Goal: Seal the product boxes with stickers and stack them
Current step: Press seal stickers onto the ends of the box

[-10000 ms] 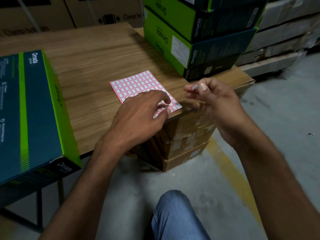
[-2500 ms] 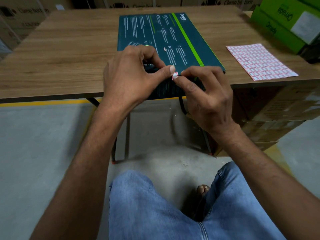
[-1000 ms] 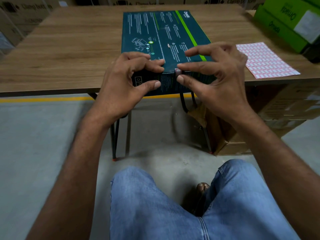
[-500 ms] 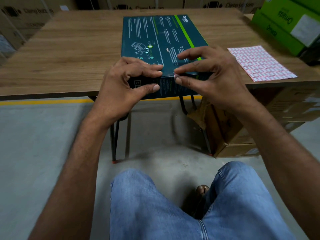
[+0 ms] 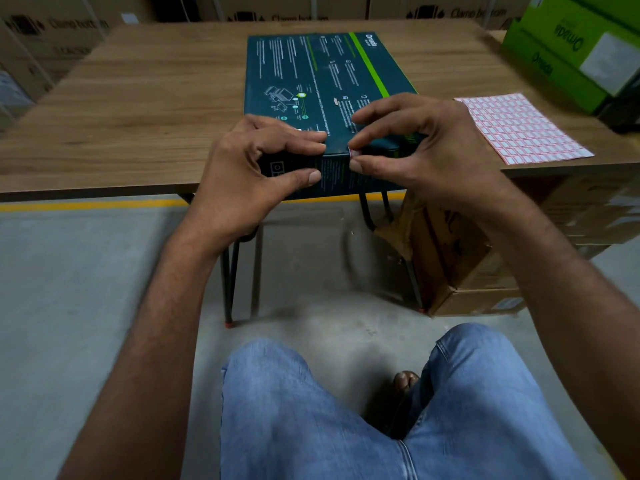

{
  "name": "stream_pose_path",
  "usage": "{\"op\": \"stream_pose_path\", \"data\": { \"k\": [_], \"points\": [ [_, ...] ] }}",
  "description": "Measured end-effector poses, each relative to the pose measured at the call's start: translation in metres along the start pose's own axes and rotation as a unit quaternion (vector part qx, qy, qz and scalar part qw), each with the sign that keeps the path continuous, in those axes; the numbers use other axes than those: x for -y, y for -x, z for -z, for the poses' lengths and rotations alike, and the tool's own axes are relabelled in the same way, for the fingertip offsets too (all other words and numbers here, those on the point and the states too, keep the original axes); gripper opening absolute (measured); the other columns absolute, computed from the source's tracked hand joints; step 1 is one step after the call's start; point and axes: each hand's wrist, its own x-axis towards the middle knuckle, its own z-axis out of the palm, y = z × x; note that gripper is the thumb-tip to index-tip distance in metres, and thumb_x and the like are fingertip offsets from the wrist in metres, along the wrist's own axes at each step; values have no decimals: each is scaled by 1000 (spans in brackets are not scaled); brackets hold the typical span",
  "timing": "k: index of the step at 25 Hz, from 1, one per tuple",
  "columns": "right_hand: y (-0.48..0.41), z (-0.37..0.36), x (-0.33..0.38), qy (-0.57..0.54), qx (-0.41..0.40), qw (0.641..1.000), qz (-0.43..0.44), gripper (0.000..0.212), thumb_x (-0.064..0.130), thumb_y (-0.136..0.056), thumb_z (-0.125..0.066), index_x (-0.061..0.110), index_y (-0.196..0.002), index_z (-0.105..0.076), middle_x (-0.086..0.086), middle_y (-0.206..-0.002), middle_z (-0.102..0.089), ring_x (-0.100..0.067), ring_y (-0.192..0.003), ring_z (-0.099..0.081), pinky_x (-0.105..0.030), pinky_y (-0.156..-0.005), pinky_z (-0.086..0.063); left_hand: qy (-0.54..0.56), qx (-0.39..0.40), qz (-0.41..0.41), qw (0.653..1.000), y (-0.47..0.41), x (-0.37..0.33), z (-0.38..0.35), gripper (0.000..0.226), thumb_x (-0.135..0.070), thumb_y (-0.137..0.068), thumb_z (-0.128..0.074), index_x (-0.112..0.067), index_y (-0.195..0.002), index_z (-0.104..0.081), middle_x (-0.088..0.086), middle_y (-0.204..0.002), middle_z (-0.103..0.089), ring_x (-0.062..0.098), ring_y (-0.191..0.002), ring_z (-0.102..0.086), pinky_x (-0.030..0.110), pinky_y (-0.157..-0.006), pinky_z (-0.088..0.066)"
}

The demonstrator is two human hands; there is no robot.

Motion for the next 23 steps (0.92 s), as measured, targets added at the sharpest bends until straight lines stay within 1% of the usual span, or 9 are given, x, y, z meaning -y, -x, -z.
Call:
{"op": "stream_pose_path", "data": {
  "k": [2, 5, 7, 9, 13, 18, 20, 23],
  "points": [
    [1, 1, 0, 2, 4, 1000, 3, 27, 39, -86, -83, 24, -108, -82, 7, -122, -73, -4, -115, -67, -37, -98, -58, 8, 12, 16, 1000, -2, -3, 3, 34, -21, -81, -91, -13, -112, -79, -7, -119, -75, 11, -118, -65, 26, -104, -50],
    [1, 3, 0, -9, 7, 1000, 0, 28, 35, -83, -86, 22, -108, -82, 7, -118, -74, -4, -110, -70, -34, -97, -58, 46, 52, 52, 996, -12, -8, 9, 35, -12, -77, -92, -9, -109, -79, -7, -116, -76, 7, -114, -71, 33, -104, -56],
    [0, 4, 1, -29, 12, 999, -10, 27, 31, -81, -88, 21, -106, -82, 7, -115, -75, -5, -108, -71, -35, -97, -58, 73, 74, 71, 992, -15, -11, 12, 36, -3, -76, -91, -6, -109, -77, -7, -114, -75, 4, -111, -72, 28, -101, -57],
    [-2, 4, 1, -42, 18, 999, -25, 27, 32, -79, -89, 21, -102, -83, 8, -112, -76, -6, -108, -71, -36, -97, -58, 88, 75, 76, 990, -15, -13, 13, 37, -2, -75, -91, -6, -109, -77, -6, -114, -76, 4, -110, -73, 24, -99, -57],
    [-8, 7, 2, -64, 35, 996, -56, 28, 30, -76, -91, 19, -100, -84, 7, -110, -76, -6, -106, -71, -36, -98, -58, 112, 66, 98, 987, -17, -13, 12, 37, -2, -73, -92, -8, -107, -78, -9, -111, -76, 6, -107, -75, 23, -96, -58],
    [-5, 4, 6, -27, 36, 999, -17, 22, 29, -84, -88, 20, -103, -83, 7, -113, -75, -5, -106, -70, -24, -91, -56, 113, 68, 93, 987, -17, -16, 13, 38, 0, -73, -92, -5, -108, -78, -6, -110, -76, 5, -106, -75, 20, -94, -57],
    [-2, -1, 6, -1, 23, 1000, 2, 21, 30, -86, -86, 21, -105, -83, 8, -118, -74, -4, -110, -69, -26, -94, -56, 108, 66, 91, 988, -17, -15, 12, 38, -1, -73, -92, -4, -108, -78, -4, -111, -76, 5, -106, -74, 20, -95, -57],
    [2, -4, 3, 0, -10, 1000, 22, 27, 31, -87, -85, 20, -111, -81, 6, -120, -74, -4, -112, -69, -35, -97, -58, 99, 62, 79, 990, -17, -14, 13, 38, -2, -74, -92, -3, -110, -78, -3, -111, -77, 4, -106, -74, 20, -95, -57]
  ]
}}
